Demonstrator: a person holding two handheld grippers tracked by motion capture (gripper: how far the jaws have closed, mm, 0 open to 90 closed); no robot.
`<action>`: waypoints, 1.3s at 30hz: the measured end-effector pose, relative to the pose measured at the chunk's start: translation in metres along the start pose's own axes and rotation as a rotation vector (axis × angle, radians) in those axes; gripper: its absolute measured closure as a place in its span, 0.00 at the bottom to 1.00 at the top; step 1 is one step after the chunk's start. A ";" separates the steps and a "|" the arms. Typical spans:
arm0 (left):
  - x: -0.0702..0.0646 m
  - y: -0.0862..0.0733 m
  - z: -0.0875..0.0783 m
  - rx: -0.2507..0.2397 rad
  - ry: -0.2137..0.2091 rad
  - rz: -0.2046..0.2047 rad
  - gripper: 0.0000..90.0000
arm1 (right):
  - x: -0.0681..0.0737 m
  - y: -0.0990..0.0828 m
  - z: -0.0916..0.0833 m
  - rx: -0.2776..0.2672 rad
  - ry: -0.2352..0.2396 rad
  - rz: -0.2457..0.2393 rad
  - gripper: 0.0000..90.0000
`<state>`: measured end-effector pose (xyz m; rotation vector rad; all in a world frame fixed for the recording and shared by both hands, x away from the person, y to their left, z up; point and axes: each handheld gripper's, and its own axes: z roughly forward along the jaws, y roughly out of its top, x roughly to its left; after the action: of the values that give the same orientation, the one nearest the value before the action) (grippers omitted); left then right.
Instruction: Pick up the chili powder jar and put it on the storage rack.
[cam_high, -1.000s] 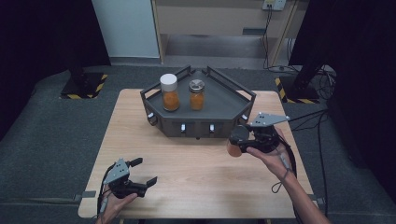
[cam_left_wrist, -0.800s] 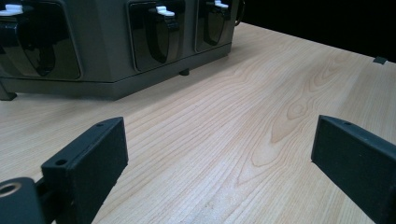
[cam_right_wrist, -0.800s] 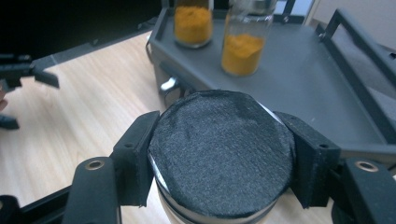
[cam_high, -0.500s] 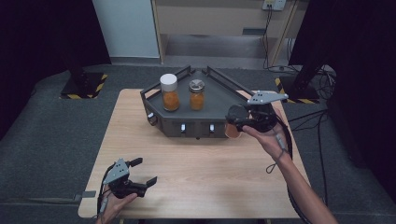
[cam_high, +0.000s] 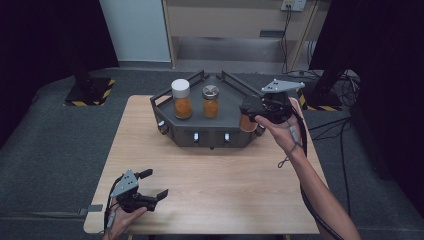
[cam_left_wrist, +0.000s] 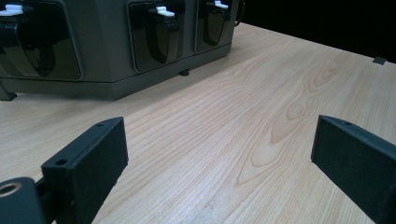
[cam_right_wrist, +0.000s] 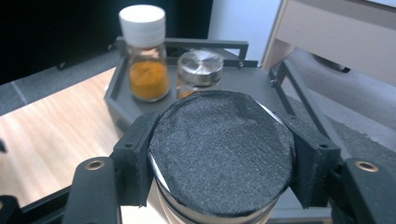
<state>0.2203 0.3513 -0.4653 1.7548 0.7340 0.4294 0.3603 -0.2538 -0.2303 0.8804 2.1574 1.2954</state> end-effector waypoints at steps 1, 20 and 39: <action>0.000 0.000 0.000 0.001 0.000 0.001 0.03 | 0.000 0.001 0.002 -0.002 -0.007 0.004 0.39; 0.000 0.000 -0.001 -0.002 0.002 -0.003 0.03 | -0.013 0.021 0.051 0.025 -0.108 0.042 0.39; 0.001 -0.001 -0.001 -0.003 0.003 -0.006 0.03 | -0.023 0.009 0.089 0.051 -0.151 0.093 0.39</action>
<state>0.2200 0.3525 -0.4657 1.7490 0.7397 0.4292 0.4384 -0.2151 -0.2599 1.0755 2.0615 1.1807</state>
